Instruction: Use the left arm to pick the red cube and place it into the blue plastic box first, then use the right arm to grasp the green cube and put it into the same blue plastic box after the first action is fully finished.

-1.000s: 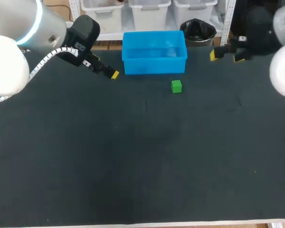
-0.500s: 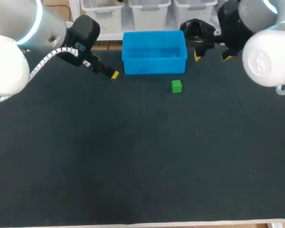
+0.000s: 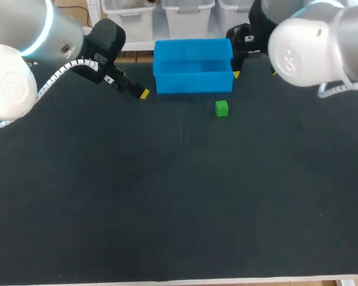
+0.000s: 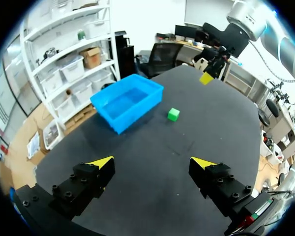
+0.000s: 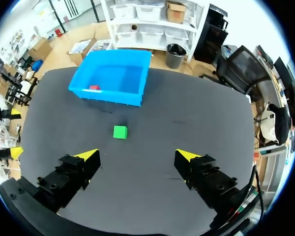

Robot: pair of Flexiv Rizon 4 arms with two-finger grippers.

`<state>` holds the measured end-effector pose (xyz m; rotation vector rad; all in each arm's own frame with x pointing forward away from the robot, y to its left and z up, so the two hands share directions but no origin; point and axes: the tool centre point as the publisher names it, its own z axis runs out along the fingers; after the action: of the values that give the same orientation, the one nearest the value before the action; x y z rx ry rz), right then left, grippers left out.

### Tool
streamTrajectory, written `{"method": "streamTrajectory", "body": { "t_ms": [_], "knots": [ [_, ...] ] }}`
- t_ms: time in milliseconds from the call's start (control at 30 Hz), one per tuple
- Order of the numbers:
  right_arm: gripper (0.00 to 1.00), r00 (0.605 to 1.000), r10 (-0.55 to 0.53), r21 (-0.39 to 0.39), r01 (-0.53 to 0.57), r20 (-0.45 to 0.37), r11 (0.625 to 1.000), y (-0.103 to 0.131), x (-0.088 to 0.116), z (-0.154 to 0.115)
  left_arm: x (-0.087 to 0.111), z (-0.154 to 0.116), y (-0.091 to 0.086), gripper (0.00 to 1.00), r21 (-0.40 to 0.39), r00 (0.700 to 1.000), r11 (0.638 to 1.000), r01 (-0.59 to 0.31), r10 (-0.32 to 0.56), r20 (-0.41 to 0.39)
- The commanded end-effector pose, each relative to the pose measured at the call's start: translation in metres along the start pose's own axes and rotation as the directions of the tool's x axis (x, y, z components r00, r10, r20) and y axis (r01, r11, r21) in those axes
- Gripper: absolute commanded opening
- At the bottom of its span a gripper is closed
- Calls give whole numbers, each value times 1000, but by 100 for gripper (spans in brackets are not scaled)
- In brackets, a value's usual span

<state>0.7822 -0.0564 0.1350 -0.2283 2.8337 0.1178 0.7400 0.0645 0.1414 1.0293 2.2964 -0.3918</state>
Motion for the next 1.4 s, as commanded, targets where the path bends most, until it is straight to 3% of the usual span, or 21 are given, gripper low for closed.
{"method": "streamTrajectory", "body": {
  "t_ms": [33,533,1000,1400],
  "knots": [
    [100,998,7,50,-3,-70,999,7,-11,5,2,-1,1,100,7,1000,1000,-4,4,6],
    [100,989,7,65,2,-149,998,28,-20,20,2,-1,1,100,7,1000,1000,-4,4,6],
    [100,986,-26,58,36,-167,998,46,-27,32,2,-1,1,100,7,1000,1000,-4,4,6],
    [100,988,18,48,-11,-152,999,55,-27,37,2,-1,1,100,7,1000,1000,-4,4,6]
  ]
}}
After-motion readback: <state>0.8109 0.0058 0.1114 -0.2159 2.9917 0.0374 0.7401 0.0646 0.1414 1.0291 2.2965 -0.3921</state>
